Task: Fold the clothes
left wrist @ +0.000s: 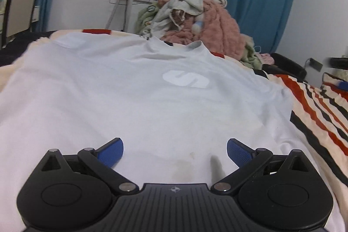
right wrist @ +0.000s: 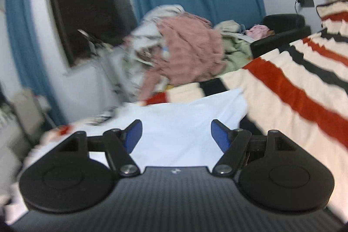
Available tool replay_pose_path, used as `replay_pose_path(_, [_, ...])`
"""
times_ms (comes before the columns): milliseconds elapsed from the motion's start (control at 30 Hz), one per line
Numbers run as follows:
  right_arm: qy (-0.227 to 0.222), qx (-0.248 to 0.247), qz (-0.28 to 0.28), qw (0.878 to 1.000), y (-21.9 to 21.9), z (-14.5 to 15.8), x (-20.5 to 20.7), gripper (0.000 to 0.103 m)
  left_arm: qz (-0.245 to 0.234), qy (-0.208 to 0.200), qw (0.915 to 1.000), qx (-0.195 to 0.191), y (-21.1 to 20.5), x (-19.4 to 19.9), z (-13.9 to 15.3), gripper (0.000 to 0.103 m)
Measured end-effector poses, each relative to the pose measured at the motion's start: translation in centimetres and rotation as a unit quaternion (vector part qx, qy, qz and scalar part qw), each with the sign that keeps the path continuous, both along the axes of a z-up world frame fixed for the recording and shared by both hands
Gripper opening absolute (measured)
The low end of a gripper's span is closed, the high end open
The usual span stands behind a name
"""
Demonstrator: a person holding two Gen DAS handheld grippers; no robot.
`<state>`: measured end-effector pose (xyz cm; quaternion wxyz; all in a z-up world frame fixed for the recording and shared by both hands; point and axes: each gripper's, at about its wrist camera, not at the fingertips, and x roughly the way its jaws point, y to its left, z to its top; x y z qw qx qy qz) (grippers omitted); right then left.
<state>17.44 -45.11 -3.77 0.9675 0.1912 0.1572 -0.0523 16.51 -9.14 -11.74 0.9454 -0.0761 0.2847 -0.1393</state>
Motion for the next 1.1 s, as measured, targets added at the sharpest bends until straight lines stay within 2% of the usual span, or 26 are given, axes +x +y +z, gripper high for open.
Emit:
replay_pose_path(100, [-0.02,0.031,0.02,0.999,2.2,1.7,-6.7,0.072,-0.008,0.002,0.9999,-0.013,0.2,-2.4,1.6,0.099])
replay_pose_path(200, [-0.035,0.069,0.03,0.997,2.8,1.7,-11.7,0.074,-0.027,-0.004,0.9996,0.007,-0.9,-5.8,3.0,0.098])
replay_pose_path(267, [-0.033,0.073,0.023,0.997,2.9,1.5,-13.6,0.074,-0.05,-0.007,0.9986,0.018,-2.0,-8.3,3.7,0.097])
replay_pose_path(367, [-0.042,0.072,0.001,0.997,2.4,1.8,-15.2,0.074,-0.084,-0.012,0.9951,0.051,-4.9,-11.0,4.8,0.097])
replay_pose_path(433, [-0.054,0.08,-0.013,0.995,1.9,2.1,-15.9,0.074,-0.089,-0.021,0.9928,0.078,-7.0,-12.3,5.5,0.095])
replay_pose_path(533, [-0.076,0.092,-0.03,0.992,0.7,1.9,-17.1,0.074,-0.124,0.004,0.991,0.049,-9.6,-13.9,5.6,0.091])
replay_pose_path(667, [-0.102,0.132,-0.032,0.985,-1.5,1.3,-18.3,0.074,-0.172,0.062,0.983,0.014,-13.1,-15.8,4.2,0.079])
replay_pose_path(733, [-0.108,0.148,-0.026,0.983,-2.3,1.1,-18.5,0.074,-0.191,0.087,0.9777,0.0,-14.3,-16.5,3.2,0.068])
replay_pose_path(833, [-0.11,0.153,-0.028,0.982,-2.8,0.8,-18.7,0.074,-0.218,0.098,0.9711,0.007,-15.8,-17.7,1.9,0.066])
replay_pose_path(900, [-0.106,0.161,-0.024,0.981,-3.1,0.6,-18.5,0.074,-0.231,0.095,0.968,0.025,-16.8,-18.5,1.1,0.066])
replay_pose_path(967, [-0.102,0.17,-0.02,0.98,-3.3,0.2,-18.2,0.074,-0.232,0.097,0.9669,0.045,-17.7,-18.8,0.2,0.059])
replay_pose_path(1000, [-0.1,0.169,-0.02,0.98,-3.3,0.1,-18.0,0.074,-0.235,0.099,0.9656,0.053,-18.0,-18.7,-0.2,0.043])
replay_pose_path(1033, [-0.098,0.168,-0.019,0.981,-3.3,0.1,-17.9,0.074,-0.237,0.104,0.9645,0.051,-18.2,-18.4,-0.4,0.016])
replay_pose_path(1067, [-0.097,0.167,-0.019,0.981,-3.3,0.0,-17.8,0.074,-0.238,0.109,0.9641,0.043,-18.1,-18.2,-0.4,0.006])
replay_pose_path(1100, [-0.098,0.169,-0.019,0.981,-3.3,0.0,-17.9,0.074,-0.239,0.114,0.9636,0.034,-18.1,-18.0,-0.4,0.002])
